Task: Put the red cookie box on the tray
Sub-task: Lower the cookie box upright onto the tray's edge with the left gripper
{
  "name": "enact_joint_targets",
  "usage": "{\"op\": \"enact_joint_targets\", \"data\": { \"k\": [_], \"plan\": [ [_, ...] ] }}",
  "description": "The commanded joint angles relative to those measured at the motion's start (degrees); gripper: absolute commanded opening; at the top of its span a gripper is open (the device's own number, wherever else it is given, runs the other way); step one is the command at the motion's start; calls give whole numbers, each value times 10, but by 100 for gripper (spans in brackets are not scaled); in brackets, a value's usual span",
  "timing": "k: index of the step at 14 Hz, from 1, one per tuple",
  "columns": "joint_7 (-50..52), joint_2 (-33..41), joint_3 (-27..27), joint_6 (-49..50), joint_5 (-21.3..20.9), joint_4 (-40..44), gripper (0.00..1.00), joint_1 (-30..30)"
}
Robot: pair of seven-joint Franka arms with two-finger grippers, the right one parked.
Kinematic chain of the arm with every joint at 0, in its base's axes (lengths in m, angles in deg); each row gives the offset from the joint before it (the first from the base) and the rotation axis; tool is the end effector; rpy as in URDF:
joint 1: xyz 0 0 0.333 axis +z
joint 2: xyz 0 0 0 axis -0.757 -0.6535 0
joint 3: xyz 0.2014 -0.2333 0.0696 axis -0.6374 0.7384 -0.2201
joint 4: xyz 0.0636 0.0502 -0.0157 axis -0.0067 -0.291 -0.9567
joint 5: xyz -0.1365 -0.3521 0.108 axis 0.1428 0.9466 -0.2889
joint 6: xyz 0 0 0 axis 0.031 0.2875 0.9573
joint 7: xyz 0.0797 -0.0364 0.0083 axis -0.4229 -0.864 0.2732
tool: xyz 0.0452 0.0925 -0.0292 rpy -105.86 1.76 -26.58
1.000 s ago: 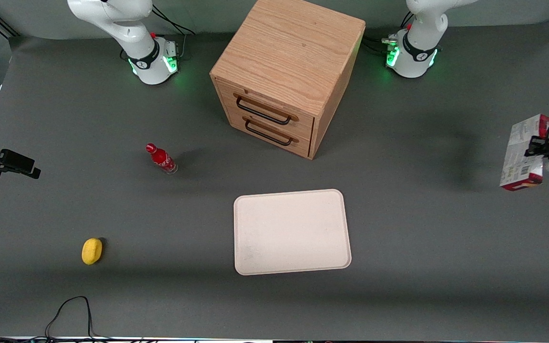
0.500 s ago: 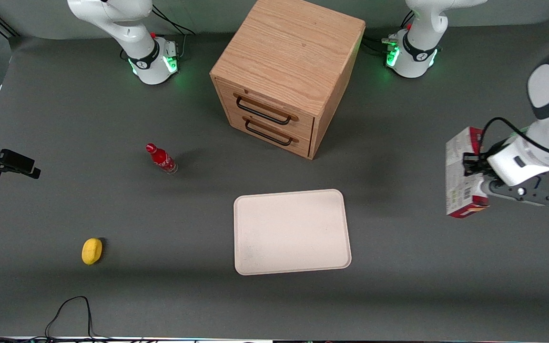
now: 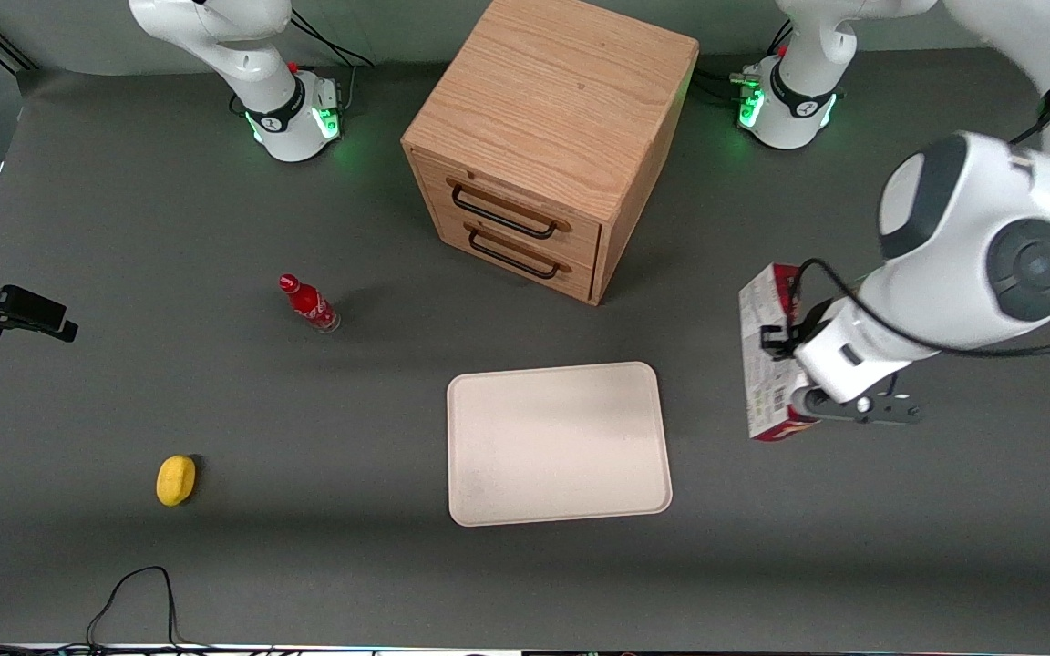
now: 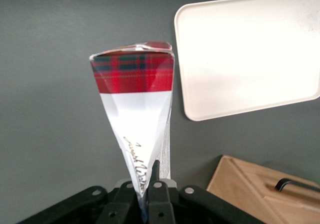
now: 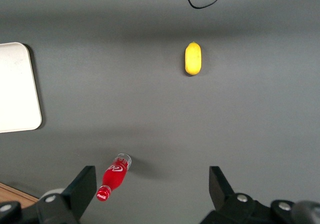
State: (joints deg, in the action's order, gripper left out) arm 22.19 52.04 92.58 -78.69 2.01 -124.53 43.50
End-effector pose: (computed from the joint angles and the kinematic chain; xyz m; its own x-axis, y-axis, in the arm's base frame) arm 0.6446 -0.2035 0.4762 0.9881 -0.0669 -0.1388 -0.0489 -0.9904 0.1289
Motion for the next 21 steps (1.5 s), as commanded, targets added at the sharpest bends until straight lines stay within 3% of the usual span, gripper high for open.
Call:
{"op": "enact_joint_targets", "data": {
  "k": [1, 4, 11, 18, 19, 21],
  "plan": [
    [38, -65, -4, 5, -17, 67, 0, -36],
    [100, -108, -8, -38, -31, 87, 0, -75],
    [209, -197, -10, -225, -127, 69, 0, -128],
    [219, -210, -13, -253, -126, 43, 0, -128],
    [219, -210, -13, -252, -126, 39, 9, -127],
    [232, -211, -13, -253, -126, 29, 13, -126]
  ]
}}
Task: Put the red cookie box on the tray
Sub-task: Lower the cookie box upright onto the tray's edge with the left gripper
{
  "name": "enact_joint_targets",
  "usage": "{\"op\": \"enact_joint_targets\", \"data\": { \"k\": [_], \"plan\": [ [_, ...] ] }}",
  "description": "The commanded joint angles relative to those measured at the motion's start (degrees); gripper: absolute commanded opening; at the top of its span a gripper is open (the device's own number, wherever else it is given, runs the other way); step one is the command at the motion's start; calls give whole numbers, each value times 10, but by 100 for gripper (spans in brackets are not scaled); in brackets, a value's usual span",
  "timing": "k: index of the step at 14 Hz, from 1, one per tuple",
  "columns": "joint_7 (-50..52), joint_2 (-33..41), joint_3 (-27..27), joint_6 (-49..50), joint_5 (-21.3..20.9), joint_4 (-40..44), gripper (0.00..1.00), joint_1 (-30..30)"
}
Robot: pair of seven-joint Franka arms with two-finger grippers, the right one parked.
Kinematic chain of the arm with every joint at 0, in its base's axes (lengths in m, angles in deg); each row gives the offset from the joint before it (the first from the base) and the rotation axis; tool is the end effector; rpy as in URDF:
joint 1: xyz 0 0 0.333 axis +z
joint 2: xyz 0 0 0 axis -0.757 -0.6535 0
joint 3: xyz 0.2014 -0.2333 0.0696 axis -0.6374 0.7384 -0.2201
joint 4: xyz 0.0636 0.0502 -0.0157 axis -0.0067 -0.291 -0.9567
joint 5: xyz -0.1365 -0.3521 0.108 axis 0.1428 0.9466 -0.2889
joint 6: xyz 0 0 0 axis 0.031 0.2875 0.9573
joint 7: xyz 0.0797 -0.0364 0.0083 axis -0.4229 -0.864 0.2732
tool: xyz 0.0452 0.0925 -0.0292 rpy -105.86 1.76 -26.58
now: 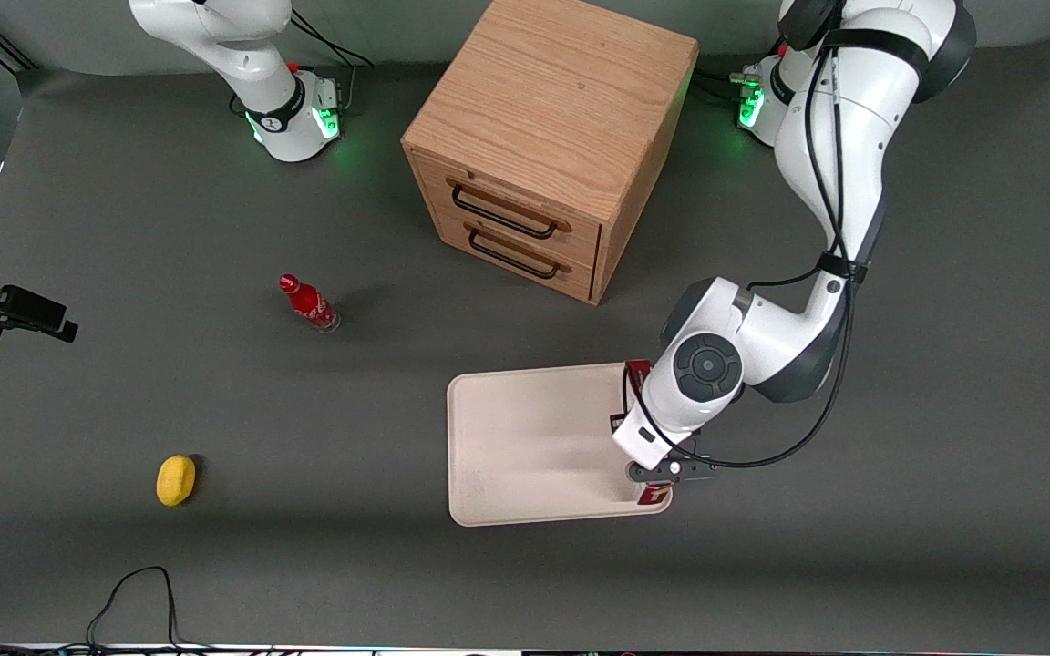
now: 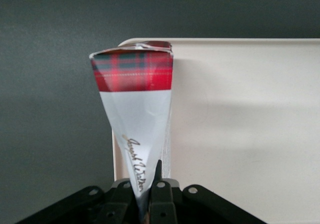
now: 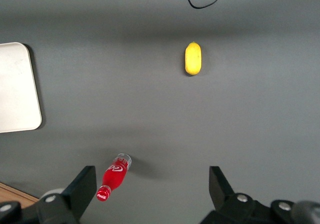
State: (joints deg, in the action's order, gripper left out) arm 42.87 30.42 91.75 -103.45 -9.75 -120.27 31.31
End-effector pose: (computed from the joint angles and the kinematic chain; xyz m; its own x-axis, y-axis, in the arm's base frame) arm 0.6706 -0.3423 0.2770 0.9968 0.0800 0.0083 0.0795 -0.9955 0.0511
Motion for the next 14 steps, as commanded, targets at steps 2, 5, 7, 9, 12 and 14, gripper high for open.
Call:
{"op": "enact_joint_targets", "data": {
  "k": [2, 5, 7, 9, 12, 14],
  "plan": [
    [28, 3, -4, -5, -10, -22, 14, -4],
    [28, 5, -5, -4, -9, -26, 88, -1],
    [28, 22, -11, -2, -7, -26, 100, -1],
    [23, 60, -19, 13, 0, -33, 100, 2],
    [21, 161, -19, 40, 3, -98, 100, 39],
    [-8, 237, -20, 76, 0, -127, 100, 63]
  ]
}}
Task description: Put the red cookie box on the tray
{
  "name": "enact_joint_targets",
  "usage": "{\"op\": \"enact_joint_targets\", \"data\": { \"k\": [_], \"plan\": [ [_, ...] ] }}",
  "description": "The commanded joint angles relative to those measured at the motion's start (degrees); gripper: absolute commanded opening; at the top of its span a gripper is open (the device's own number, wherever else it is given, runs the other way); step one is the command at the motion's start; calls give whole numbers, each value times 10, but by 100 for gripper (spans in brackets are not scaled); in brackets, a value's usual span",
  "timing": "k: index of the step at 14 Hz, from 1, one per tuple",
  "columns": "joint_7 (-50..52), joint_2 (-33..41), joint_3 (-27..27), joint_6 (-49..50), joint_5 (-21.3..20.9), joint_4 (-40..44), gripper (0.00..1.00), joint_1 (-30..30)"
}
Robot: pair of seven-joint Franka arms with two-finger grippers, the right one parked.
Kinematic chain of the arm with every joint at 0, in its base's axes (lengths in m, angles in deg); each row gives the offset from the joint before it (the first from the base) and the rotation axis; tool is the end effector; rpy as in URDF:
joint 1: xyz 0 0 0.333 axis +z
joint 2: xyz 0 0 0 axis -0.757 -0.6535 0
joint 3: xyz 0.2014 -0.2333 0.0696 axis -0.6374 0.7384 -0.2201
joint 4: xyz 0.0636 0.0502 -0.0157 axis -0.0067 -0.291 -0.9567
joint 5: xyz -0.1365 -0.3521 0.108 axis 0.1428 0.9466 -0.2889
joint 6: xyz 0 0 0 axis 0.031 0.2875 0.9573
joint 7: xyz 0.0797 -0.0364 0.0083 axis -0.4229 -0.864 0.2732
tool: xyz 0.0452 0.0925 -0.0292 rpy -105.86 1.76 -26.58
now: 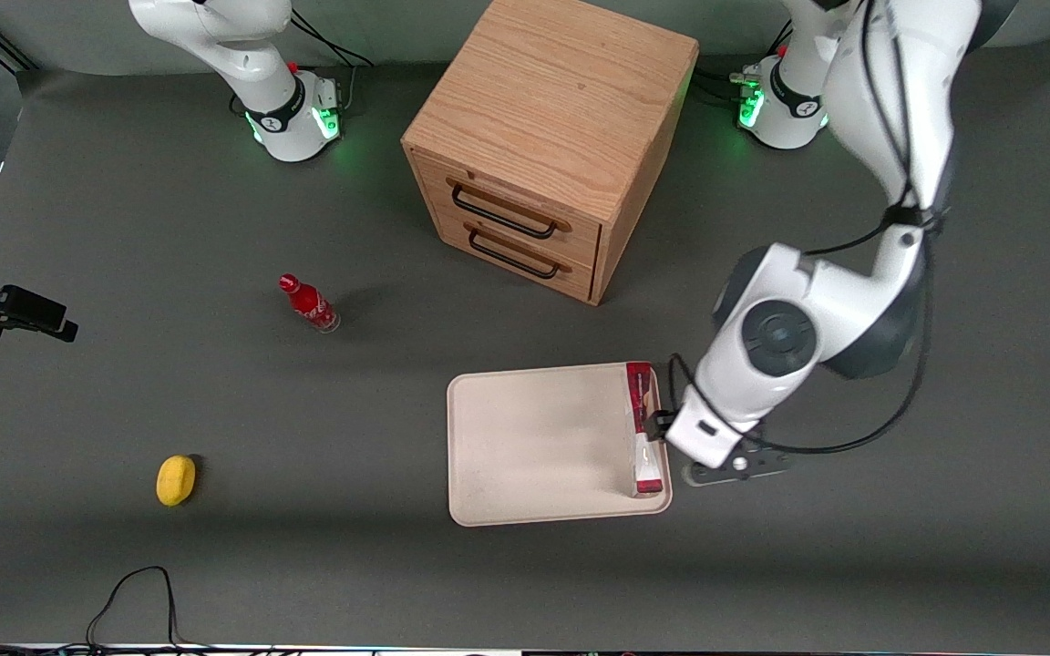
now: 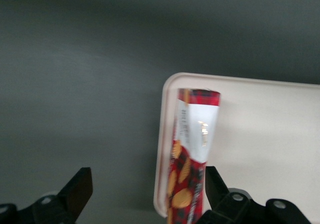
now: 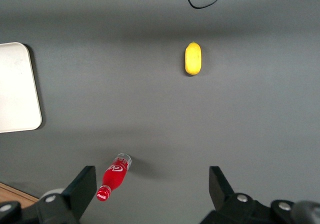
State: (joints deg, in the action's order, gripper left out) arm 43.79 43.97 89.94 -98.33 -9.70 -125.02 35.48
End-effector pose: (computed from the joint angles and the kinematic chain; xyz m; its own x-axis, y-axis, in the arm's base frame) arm 0.6748 -0.2708 0.4005 0.9796 0.1792 0.0908 0.1771 -0.9837 0.0305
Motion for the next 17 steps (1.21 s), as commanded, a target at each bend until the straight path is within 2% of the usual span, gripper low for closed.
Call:
{"op": "enact_joint_targets", "data": {
  "k": [1, 3, 5, 8, 11, 14, 17],
  "plan": [
    [-55, 133, -2, 67, 1, -81, 100, 44],
    [-145, 187, -2, 151, 6, -83, 100, 80],
    [-189, 238, -2, 207, 14, -102, 100, 114],
    [-257, 335, -6, 208, 56, -203, 100, 178],
    [-334, 388, -34, 207, 62, -246, 100, 193],
    [-402, 421, -64, 199, 91, -277, 100, 195],
    [-418, 440, -65, 207, 91, -279, 100, 193]
  ]
}}
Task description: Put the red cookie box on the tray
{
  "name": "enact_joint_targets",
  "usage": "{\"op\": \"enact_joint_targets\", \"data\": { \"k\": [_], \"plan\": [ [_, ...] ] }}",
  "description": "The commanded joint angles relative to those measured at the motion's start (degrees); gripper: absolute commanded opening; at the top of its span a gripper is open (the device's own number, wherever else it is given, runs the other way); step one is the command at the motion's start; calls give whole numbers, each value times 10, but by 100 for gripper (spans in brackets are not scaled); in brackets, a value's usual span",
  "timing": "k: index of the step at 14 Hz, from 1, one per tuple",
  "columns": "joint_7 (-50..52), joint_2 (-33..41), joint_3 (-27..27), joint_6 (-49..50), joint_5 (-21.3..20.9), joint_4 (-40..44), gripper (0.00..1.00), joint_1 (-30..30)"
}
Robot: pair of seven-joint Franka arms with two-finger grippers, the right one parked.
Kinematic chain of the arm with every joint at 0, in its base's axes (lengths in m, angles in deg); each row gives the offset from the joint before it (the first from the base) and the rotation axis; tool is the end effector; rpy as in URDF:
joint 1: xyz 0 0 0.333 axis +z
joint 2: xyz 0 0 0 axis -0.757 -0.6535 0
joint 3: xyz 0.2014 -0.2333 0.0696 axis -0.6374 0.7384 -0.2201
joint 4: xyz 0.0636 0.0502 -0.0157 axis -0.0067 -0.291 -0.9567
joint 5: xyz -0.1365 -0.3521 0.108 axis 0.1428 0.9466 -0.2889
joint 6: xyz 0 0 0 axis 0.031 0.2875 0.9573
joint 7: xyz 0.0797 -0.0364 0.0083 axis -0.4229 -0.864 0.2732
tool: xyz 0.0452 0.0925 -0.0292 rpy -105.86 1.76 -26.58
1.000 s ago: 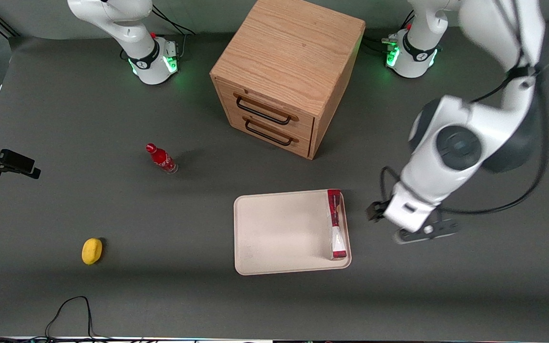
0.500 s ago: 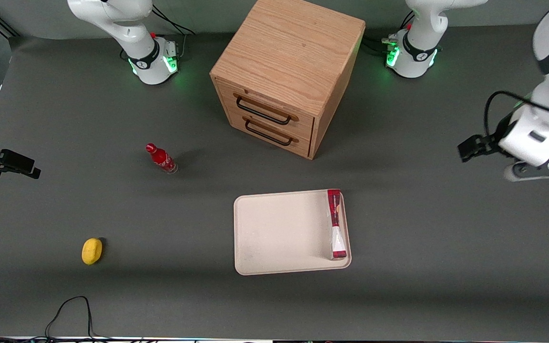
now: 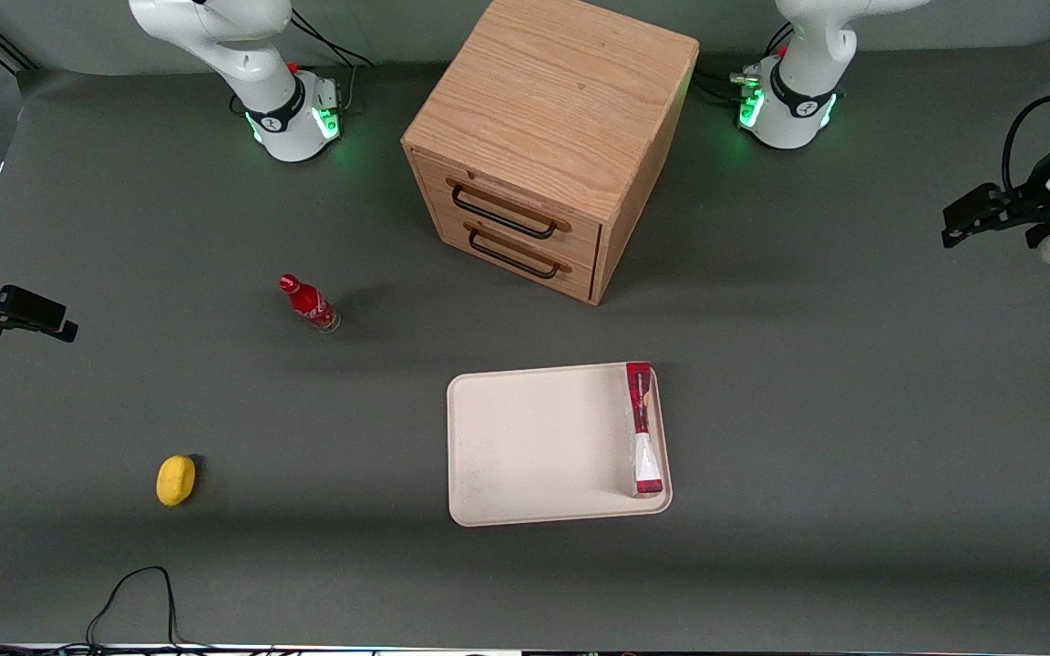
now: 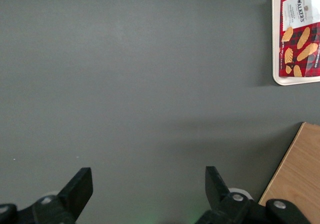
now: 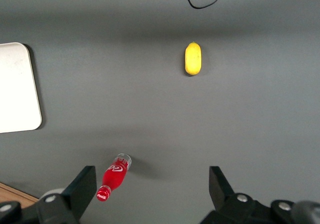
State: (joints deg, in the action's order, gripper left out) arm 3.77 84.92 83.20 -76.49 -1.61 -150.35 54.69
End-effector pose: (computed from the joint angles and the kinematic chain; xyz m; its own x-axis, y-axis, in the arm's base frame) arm 0.5144 0.0072 0.5969 0.9985 -0.0460 -0.0291 -0.0464 -0.9989 -0.0120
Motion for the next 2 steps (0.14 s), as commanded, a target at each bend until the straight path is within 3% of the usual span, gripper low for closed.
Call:
{"op": "enact_joint_targets", "data": {
  "k": [1, 2],
  "plan": [
    [-17, 33, 2, -11, 10, -26, 100, 0],
    [-17, 33, 2, -12, 10, -26, 100, 0]
  ]
}}
